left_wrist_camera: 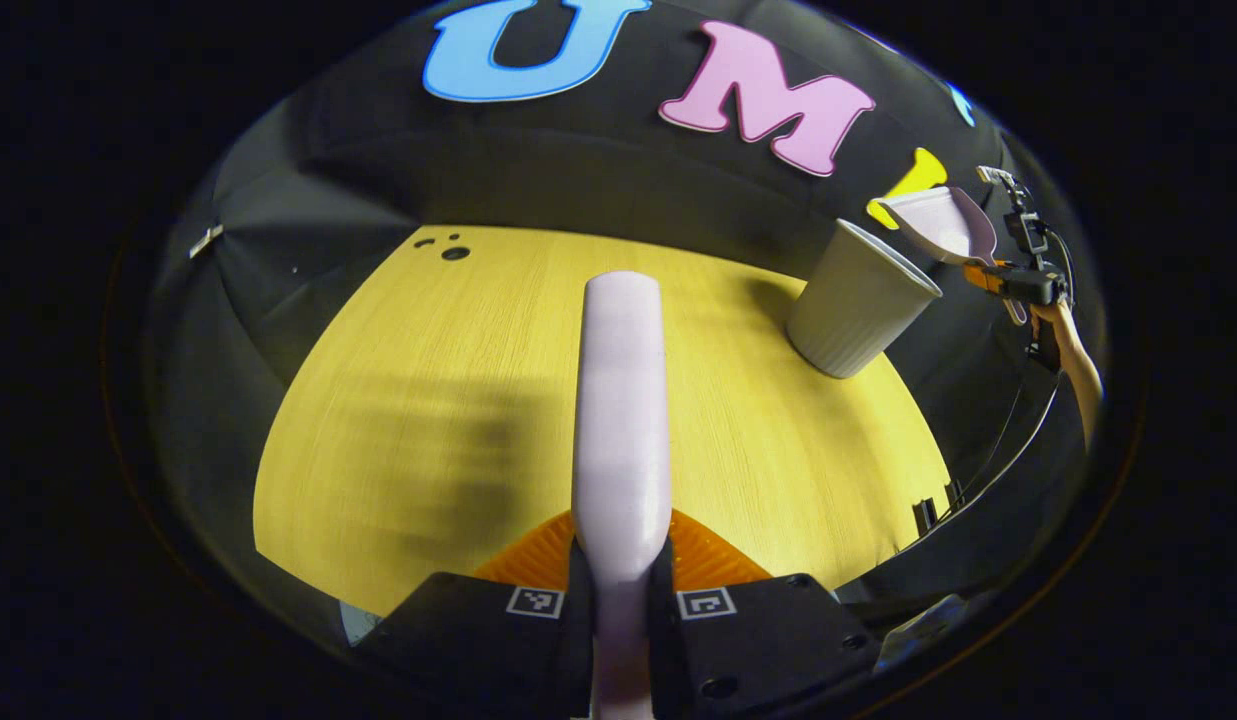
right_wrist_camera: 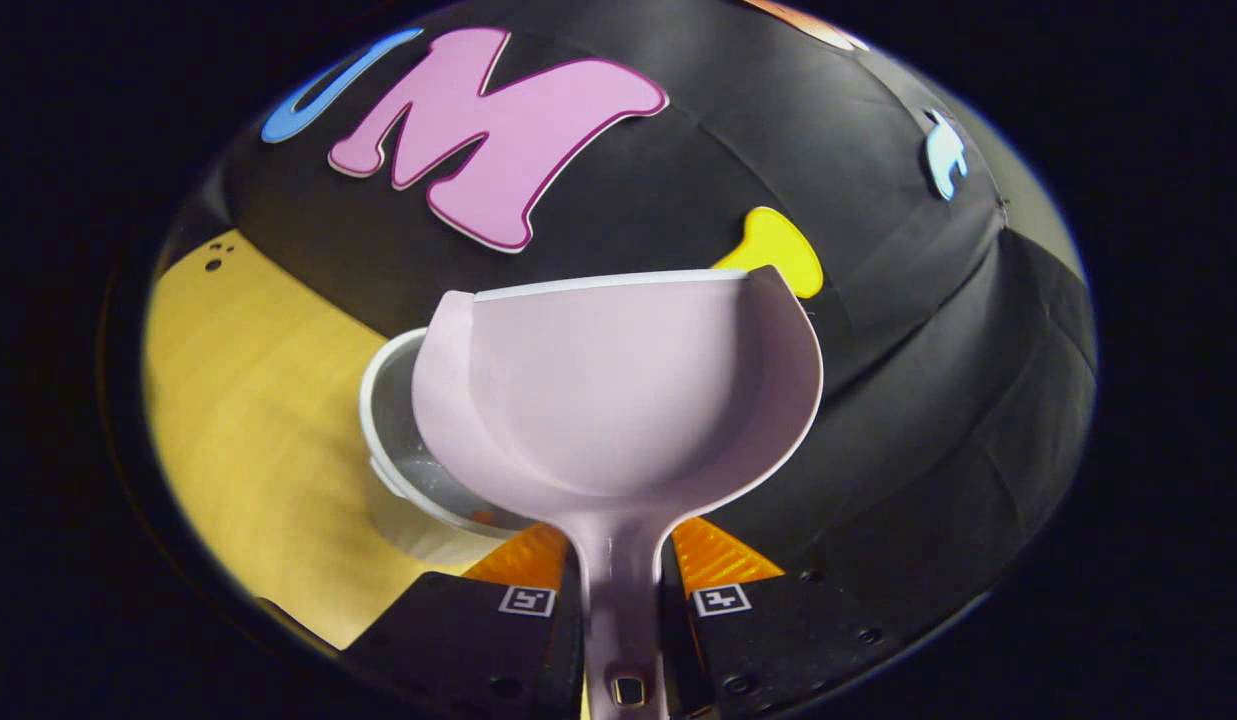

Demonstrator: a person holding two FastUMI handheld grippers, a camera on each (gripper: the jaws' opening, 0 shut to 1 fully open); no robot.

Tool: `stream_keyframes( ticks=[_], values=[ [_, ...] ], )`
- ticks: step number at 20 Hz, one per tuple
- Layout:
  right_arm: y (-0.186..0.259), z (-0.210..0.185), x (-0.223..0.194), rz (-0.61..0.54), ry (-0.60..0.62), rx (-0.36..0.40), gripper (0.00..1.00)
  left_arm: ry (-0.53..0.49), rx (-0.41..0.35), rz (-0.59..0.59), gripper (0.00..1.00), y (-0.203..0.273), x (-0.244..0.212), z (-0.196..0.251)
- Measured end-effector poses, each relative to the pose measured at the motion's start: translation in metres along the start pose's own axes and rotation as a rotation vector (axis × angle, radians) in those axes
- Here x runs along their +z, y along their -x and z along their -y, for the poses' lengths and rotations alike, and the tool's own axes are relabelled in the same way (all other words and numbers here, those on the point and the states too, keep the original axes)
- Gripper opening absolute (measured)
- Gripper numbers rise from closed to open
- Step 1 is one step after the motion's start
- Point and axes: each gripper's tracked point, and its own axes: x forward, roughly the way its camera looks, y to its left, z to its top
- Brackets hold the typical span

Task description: Pick up the small broom and dustpan from the desktop, sweep the trash into the dustpan with the broom, and then empty the trash into the garbage bin.

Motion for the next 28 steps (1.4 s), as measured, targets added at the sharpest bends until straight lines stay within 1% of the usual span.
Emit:
stream_keyframes(
  ticks=[2,3,4,6,7,10,11,12,13,15,16,17,18,19,20,21,23,24,25,27,28],
  values=[
    [0.029,-0.007,0.010,0.008,-0.073,0.045,0.35,-0.025,0.019,0.012,0.27,0.009,0.001,0.000],
    [0.044,-0.014,0.013,0.008,-0.102,0.073,0.39,-0.040,0.028,0.024,0.27,0.016,0.004,0.000],
    [0.061,-0.024,0.019,0.017,-0.141,0.115,0.35,-0.054,0.039,0.040,0.26,0.022,0.006,0.000],
    [0.101,-0.054,0.033,0.028,-0.246,0.225,0.35,-0.075,0.052,0.067,0.27,0.032,0.009,-0.002],
    [0.118,-0.066,0.039,0.031,-0.285,0.268,0.35,-0.080,0.051,0.074,0.27,0.035,0.007,-0.001],
    [0.150,-0.100,0.052,0.042,-0.303,0.358,0.35,-0.065,0.036,0.082,0.27,0.039,0.003,0.000],
    [0.160,-0.114,0.051,0.038,-0.308,0.393,0.39,-0.059,0.032,0.084,0.27,0.038,0.000,-0.001],
    [0.170,-0.132,0.050,0.028,-0.322,0.435,0.35,-0.055,0.034,0.082,0.28,0.037,-0.004,-0.004],
    [0.180,-0.153,0.044,0.012,-0.341,0.478,0.35,-0.052,0.037,0.079,0.25,0.035,-0.008,-0.007],
    [0.196,-0.192,0.035,-0.032,-0.353,0.554,0.35,-0.037,0.042,0.069,0.25,0.029,-0.016,-0.015],
    [0.203,-0.208,0.027,-0.055,-0.347,0.589,0.35,-0.025,0.043,0.059,0.27,0.025,-0.019,-0.018],
    [0.212,-0.229,0.015,-0.082,-0.338,0.628,0.35,-0.014,0.046,0.050,0.25,0.022,-0.023,-0.024],
    [0.217,-0.250,0.001,-0.122,-0.331,0.670,0.35,-0.006,0.052,0.038,0.27,0.017,-0.026,-0.029],
    [0.219,-0.267,-0.014,-0.162,-0.325,0.703,0.31,-0.001,0.057,0.027,0.25,0.011,-0.029,-0.035],
    [0.218,-0.283,-0.031,-0.197,-0.316,0.722,0.33,0.002,0.064,0.013,0.25,0.004,-0.031,-0.040],
    [0.216,-0.298,-0.049,-0.234,-0.307,0.734,0.35,0.006,0.071,-0.002,0.27,-0.004,-0.034,-0.045],
    [0.209,-0.323,-0.091,-0.310,-0.289,0.751,0.35,0.023,0.080,-0.043,0.27,-0.021,-0.041,-0.052],
    [0.205,-0.329,-0.109,-0.346,-0.284,0.756,0.31,0.038,0.081,-0.065,0.25,-0.030,-0.043,-0.054],
    [0.202,-0.335,-0.126,-0.379,-0.278,0.760,0.35,0.049,0.083,-0.085,0.27,-0.040,-0.045,-0.056],
    [0.198,-0.340,-0.161,-0.444,-0.276,0.762,0.35,0.049,0.099,-0.121,0.27,-0.062,-0.047,-0.059],
    [0.198,-0.342,-0.169,-0.471,-0.287,0.766,0.40,0.041,0.108,-0.141,0.27,-0.069,-0.050,-0.059]
  ],
)
